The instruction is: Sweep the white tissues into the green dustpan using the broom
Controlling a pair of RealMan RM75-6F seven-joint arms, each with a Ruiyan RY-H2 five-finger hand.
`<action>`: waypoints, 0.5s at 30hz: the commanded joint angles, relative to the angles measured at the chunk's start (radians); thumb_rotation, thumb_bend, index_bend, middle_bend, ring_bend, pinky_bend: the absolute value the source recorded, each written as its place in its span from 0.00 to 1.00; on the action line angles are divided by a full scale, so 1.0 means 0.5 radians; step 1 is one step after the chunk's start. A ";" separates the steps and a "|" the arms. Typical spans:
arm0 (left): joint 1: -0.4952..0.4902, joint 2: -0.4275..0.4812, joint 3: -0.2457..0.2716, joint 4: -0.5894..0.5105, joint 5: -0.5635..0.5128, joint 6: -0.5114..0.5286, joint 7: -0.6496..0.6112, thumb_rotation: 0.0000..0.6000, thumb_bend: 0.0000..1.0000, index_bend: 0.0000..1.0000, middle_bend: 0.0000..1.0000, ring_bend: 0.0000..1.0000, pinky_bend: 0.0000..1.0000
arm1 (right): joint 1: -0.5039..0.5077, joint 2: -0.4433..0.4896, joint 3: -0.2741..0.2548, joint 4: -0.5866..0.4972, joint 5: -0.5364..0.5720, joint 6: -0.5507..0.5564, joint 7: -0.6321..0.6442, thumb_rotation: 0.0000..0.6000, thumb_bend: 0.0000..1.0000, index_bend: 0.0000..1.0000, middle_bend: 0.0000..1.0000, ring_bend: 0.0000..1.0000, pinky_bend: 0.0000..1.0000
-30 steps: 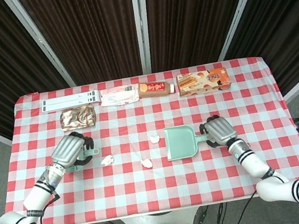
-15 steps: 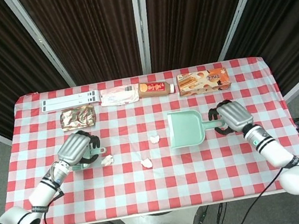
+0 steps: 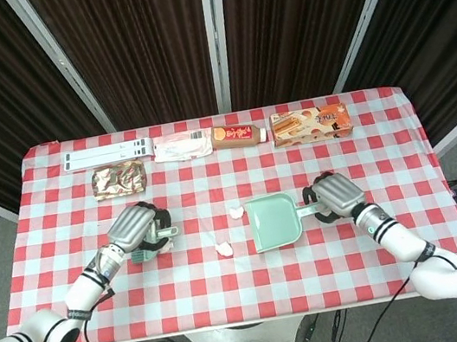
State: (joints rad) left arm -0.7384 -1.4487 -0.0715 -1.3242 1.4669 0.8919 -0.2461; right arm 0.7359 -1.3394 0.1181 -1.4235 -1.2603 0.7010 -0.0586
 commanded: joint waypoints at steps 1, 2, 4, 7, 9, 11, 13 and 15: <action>-0.023 -0.038 -0.011 0.032 0.009 -0.008 -0.039 1.00 0.41 0.54 0.54 0.40 0.32 | 0.034 -0.090 -0.008 0.083 -0.011 0.006 -0.037 1.00 0.40 0.64 0.58 0.29 0.23; -0.029 -0.048 -0.013 0.040 0.012 -0.009 -0.047 1.00 0.41 0.54 0.54 0.40 0.32 | 0.041 -0.113 -0.009 0.102 -0.011 0.008 -0.051 1.00 0.40 0.64 0.58 0.29 0.23; -0.044 -0.067 -0.016 0.053 0.014 -0.019 -0.062 1.00 0.41 0.54 0.54 0.40 0.32 | 0.054 -0.169 -0.014 0.148 -0.011 0.019 -0.088 1.00 0.40 0.64 0.58 0.29 0.23; -0.059 -0.083 -0.025 0.060 0.012 -0.024 -0.080 1.00 0.41 0.54 0.54 0.40 0.32 | 0.068 -0.236 -0.014 0.203 -0.002 0.037 -0.133 1.00 0.40 0.64 0.58 0.29 0.23; -0.066 -0.092 -0.032 0.058 0.009 -0.022 -0.089 1.00 0.41 0.54 0.54 0.40 0.32 | 0.075 -0.257 -0.009 0.211 0.012 0.038 -0.140 1.00 0.40 0.64 0.58 0.29 0.23; -0.075 -0.096 -0.038 0.054 0.008 -0.023 -0.098 1.00 0.41 0.54 0.54 0.40 0.32 | 0.075 -0.259 -0.004 0.212 0.018 0.046 -0.132 1.00 0.40 0.64 0.58 0.29 0.23; -0.084 -0.103 -0.040 0.051 0.009 -0.026 -0.097 1.00 0.41 0.54 0.54 0.40 0.32 | 0.073 -0.243 -0.002 0.216 0.027 0.042 -0.115 1.00 0.40 0.64 0.58 0.29 0.23; -0.092 -0.108 -0.042 0.050 0.008 -0.028 -0.091 1.00 0.41 0.54 0.54 0.40 0.32 | 0.075 -0.223 -0.007 0.215 0.028 0.029 -0.105 1.00 0.40 0.64 0.58 0.29 0.23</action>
State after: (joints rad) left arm -0.7843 -1.5023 -0.0924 -1.2991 1.4711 0.8781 -0.2921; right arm 0.7729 -1.4543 0.1155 -1.3161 -1.2472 0.7182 -0.1139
